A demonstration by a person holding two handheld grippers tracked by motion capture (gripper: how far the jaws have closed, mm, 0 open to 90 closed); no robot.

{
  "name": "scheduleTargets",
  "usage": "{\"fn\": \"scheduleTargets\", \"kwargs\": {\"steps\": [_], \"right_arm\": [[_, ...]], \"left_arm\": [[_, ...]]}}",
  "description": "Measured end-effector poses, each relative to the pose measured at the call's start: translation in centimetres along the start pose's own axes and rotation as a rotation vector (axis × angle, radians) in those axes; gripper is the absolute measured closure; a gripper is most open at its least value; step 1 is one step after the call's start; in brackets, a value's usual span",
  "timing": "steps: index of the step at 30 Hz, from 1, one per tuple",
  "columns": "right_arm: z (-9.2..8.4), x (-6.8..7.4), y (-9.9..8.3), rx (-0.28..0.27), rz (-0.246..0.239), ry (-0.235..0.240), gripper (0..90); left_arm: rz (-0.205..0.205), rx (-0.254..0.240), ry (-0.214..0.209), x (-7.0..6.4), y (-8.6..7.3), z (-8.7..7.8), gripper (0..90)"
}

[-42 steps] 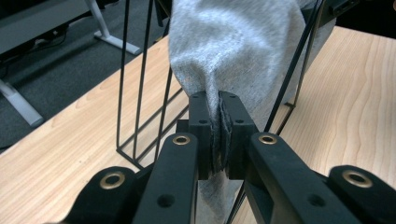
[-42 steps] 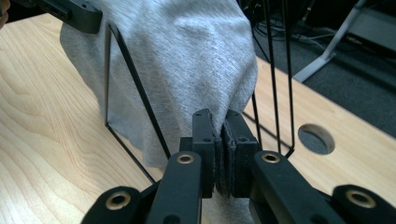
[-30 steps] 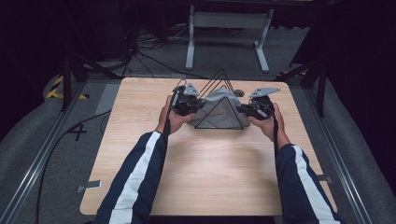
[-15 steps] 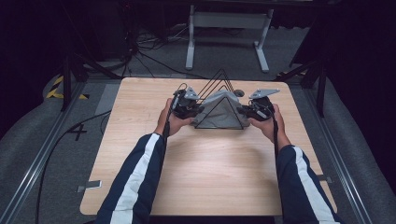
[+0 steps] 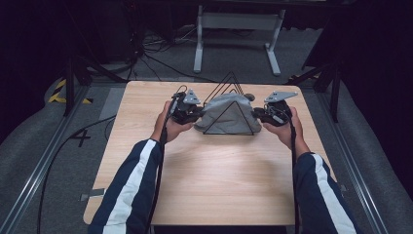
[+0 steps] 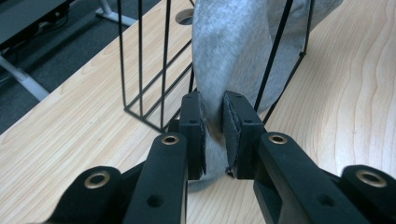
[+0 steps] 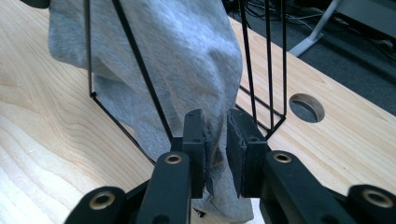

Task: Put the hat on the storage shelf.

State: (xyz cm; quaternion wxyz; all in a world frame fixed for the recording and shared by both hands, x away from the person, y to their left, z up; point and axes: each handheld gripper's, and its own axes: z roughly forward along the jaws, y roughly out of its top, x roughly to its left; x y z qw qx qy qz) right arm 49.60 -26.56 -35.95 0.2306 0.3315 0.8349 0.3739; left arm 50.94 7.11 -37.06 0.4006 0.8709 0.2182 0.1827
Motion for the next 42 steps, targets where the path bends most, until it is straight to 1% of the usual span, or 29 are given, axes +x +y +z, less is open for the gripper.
{"fn": "scheduleTargets", "kwargs": {"steps": [3, 5, 6, 8, 11, 13, 14, 16, 17, 18, 21, 22, 23, 24, 25, 26, 27, 28, 29, 30, 31, 32, 33, 35, 36, 37, 38, 41, 42], "right_arm": [[-0.6, 0.3, 0.1, 0.001, -0.011, 0.004, 77.0], [-0.9, 0.4, 0.1, 0.003, -0.024, 0.002, 76.8], [-1.2, 0.5, 0.0, 0.002, -0.031, 0.002, 76.4], [-1.6, 0.8, -0.1, 0.002, -0.041, 0.002, 75.7], [-2.3, 1.1, -0.5, 0.008, -0.055, 0.005, 74.4], [-2.8, 1.3, -0.8, 0.012, -0.065, 0.009, 73.3], [-3.0, 1.4, -1.0, 0.014, -0.066, 0.009, 72.8], [-3.5, 1.6, -1.5, 0.017, -0.069, 0.008, 72.2], [-3.5, 1.6, -1.5, 0.017, -0.069, 0.008, 72.2], [-4.0, 1.7, -1.9, 0.020, -0.074, 0.006, 70.8], [-4.7, 2.1, -2.6, 0.024, -0.086, 0.000, 68.8], [-4.7, 2.1, -2.6, 0.024, -0.086, 0.000, 68.8], [-5.0, 2.2, -2.9, 0.025, -0.087, 0.000, 67.7], [-5.4, 2.3, -3.5, 0.030, -0.090, 0.000, 65.6], [-5.7, 2.4, -3.8, 0.028, -0.090, 0.001, 63.9], [-5.8, 2.5, -4.1, 0.033, -0.088, -0.002, 61.7], [-5.8, 2.5, -4.1, 0.033, -0.088, -0.002, 61.7], [-6.0, 2.6, -4.5, 0.045, -0.092, -0.005, 59.2], [-6.2, 2.7, -4.8, 0.055, -0.098, -0.012, 57.6], [-6.6, 2.8, -5.5, 0.070, -0.111, -0.027, 54.1], [-6.6, 2.8, -5.5, 0.070, -0.111, -0.027, 54.1], [-6.8, 3.0, -6.3, 0.089, -0.118, -0.025, 50.0], [-6.8, 3.0, -6.3, 0.089, -0.118, -0.025, 50.0], [-7.0, 3.2, -7.1, 0.100, -0.125, -0.039, 46.3], [-7.1, 3.3, -7.6, 0.100, -0.124, -0.042, 42.8], [-7.3, 3.4, -8.1, 0.092, -0.118, -0.036, 42.0], [-7.4, 3.5, -8.7, 0.094, -0.111, -0.043, 39.4], [-7.8, 3.6, -10.2, 0.080, -0.091, -0.036, 36.7], [-7.9, 3.7, -10.8, 0.079, -0.076, -0.035, 35.8]], "left_arm": [[0.004, 0.006, 0.009, 0.1, -0.5, -0.9, 78.1], [0.007, 0.007, 0.006, 0.2, -0.9, -1.6, 77.8], [0.017, 0.012, 0.015, 0.2, -1.1, -2.0, 77.8], [0.014, 0.020, 0.014, 0.0, -1.6, -2.6, 77.5], [0.037, 0.031, 0.021, -0.2, -2.4, -3.8, 77.2], [0.038, 0.031, 0.022, -0.3, -2.9, -4.6, 76.6], [0.031, 0.030, 0.019, -0.4, -3.3, -5.0, 76.6], [0.039, 0.045, 0.024, -0.5, -4.0, -5.8, 77.1], [0.039, 0.045, 0.024, -0.5, -4.0, -5.8, 77.0], [0.045, 0.062, 0.027, -0.8, -4.8, -6.3, 76.7], [0.055, 0.088, 0.025, -1.1, -6.0, -7.0, 75.0], [0.055, 0.088, 0.025, -1.1, -6.0, -7.0, 74.7], [0.060, 0.092, 0.028, -1.3, -6.5, -7.2, 74.7], [0.068, 0.104, 0.028, -1.6, -7.3, -7.6, 73.0], [0.068, 0.104, 0.028, -1.6, -7.3, -7.6, 72.1], [0.077, 0.119, 0.032, -2.0, -8.1, -8.0, 70.9], [0.077, 0.119, 0.032, -2.0, -8.1, -8.0, 69.7], [0.081, 0.130, 0.033, -2.2, -8.6, -8.1, 69.7], [0.082, 0.142, 0.034, -2.4, -9.0, -8.2, 68.2], [0.079, 0.150, 0.037, -2.6, -9.4, -8.4, 65.7], [0.083, 0.155, 0.032, -2.8, -9.9, -8.5, 65.7], [0.077, 0.156, 0.032, -3.0, -10.3, -8.7, 63.2], [0.082, 0.161, 0.037, -3.1, -10.7, -8.8, 63.2], [0.073, 0.171, 0.035, -3.4, -11.5, -8.9, 58.8], [0.072, 0.180, 0.045, -3.5, -12.1, -9.0, 56.8], [0.064, 0.194, 0.049, -3.8, -12.6, -9.0, 52.9], [0.066, 0.202, 0.049, -4.0, -13.1, -9.0, 48.3], [0.049, 0.205, 0.040, -4.6, -14.3, -9.3, 43.4], [0.045, 0.205, 0.037, -4.8, -14.7, -9.4, 42.0]]}}
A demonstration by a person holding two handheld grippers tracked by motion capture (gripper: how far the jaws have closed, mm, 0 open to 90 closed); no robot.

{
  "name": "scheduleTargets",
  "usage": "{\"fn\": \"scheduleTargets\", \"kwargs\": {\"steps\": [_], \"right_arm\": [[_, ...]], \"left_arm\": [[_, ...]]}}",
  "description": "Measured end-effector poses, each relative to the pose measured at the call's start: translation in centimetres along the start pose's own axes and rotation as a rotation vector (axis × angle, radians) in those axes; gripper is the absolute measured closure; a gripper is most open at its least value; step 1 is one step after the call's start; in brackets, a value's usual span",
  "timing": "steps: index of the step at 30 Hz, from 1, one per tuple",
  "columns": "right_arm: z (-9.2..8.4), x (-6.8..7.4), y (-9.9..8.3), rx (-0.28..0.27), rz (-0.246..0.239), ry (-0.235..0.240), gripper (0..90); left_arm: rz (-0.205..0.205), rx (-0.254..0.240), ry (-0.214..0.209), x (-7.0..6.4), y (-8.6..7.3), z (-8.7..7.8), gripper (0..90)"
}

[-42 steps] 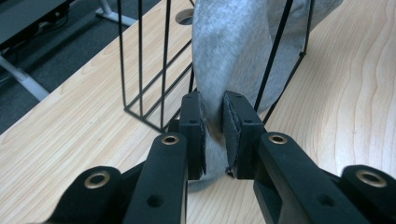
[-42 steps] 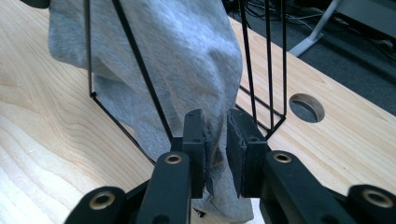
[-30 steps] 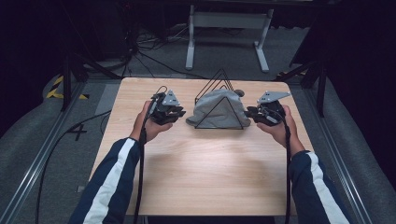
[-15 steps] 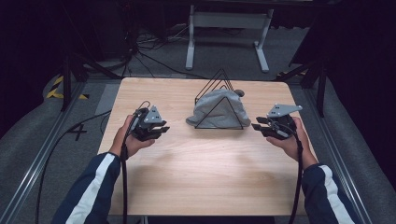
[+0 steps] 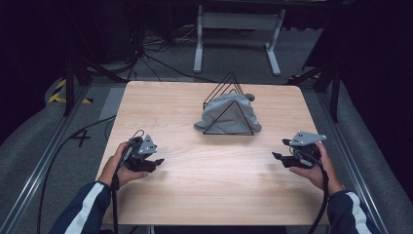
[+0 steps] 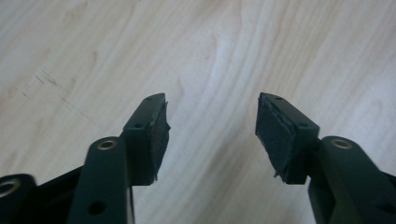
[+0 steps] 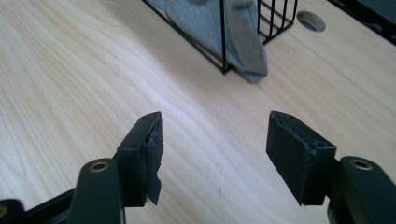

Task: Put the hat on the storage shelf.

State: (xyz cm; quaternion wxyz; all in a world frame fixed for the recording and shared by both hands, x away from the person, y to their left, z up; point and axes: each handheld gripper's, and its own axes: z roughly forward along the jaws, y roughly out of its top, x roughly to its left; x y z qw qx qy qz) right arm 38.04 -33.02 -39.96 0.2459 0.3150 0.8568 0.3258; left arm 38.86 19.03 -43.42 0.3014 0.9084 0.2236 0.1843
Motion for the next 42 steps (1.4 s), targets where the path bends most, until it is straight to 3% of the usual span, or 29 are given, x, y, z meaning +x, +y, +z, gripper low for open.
{"fn": "scheduleTargets", "kwargs": {"steps": [5, 8, 16, 17, 19, 23, 42], "right_arm": [[-0.2, 0.5, -3.6, 0.010, 0.055, 0.014, 33.8], [-0.4, 0.5, -5.5, 0.027, 0.098, 0.033, 33.0], [-0.7, 0.8, -8.9, 0.030, 0.175, 0.035, 26.5], [-0.6, 0.9, -9.2, 0.030, 0.179, 0.031, 23.7], [-0.7, 0.8, -9.7, 0.007, 0.211, 0.034, 22.2], [-0.7, 0.7, -9.9, 0.001, 0.243, 0.018, 20.2], [-0.7, 0.7, -10.0, 0.000, 0.248, 0.011, 20.0]], "left_arm": [[-0.036, -0.021, -0.031, -1.1, -2.5, -0.1, 36.9], [-0.046, -0.003, -0.028, -1.7, -4.0, 0.2, 34.0], [-0.185, -0.109, -0.074, -1.7, -6.5, 0.4, 21.9], [-0.201, -0.105, -0.085, -1.6, -6.5, 0.4, 20.7], [-0.199, -0.101, -0.083, -1.6, -6.5, 0.3, 20.1], [-0.230, -0.097, -0.081, -1.7, -6.5, 0.4, 18.5], [-0.234, -0.093, -0.077, -1.6, -6.5, 0.4, 16.6]]}}
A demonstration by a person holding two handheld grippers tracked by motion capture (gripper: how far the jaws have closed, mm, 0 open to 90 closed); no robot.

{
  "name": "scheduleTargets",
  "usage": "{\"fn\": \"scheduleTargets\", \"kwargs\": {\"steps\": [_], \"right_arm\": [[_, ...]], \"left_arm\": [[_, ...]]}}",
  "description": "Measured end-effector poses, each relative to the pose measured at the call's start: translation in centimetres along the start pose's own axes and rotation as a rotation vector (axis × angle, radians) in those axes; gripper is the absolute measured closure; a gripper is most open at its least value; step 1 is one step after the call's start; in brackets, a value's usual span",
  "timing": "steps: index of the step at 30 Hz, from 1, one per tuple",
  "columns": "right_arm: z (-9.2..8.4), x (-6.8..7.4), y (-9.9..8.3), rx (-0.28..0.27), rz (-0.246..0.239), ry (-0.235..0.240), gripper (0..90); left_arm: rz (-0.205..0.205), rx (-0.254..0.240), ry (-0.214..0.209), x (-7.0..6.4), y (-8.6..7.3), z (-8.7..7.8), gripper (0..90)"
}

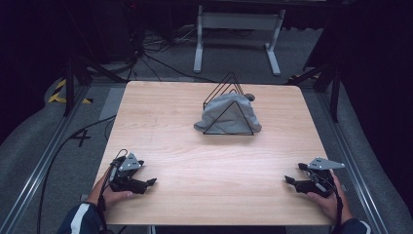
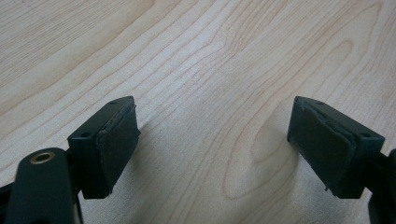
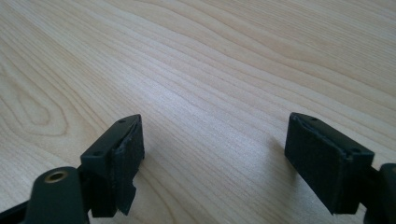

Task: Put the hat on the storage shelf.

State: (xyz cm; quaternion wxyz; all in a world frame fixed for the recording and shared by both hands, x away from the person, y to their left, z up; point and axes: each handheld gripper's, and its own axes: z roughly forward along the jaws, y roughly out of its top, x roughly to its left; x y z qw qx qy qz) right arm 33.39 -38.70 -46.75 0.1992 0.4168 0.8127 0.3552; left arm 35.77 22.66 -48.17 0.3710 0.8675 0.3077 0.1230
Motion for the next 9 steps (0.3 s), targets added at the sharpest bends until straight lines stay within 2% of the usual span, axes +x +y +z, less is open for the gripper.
{"fn": "scheduleTargets", "kwargs": {"steps": [9], "right_arm": [[0.00, -0.04, -0.01, 0.000, 0.007, -0.012, 19.9]], "left_arm": [[-0.003, 0.003, -0.001, 0.02, 0.04, 0.05, 15.9]]}}
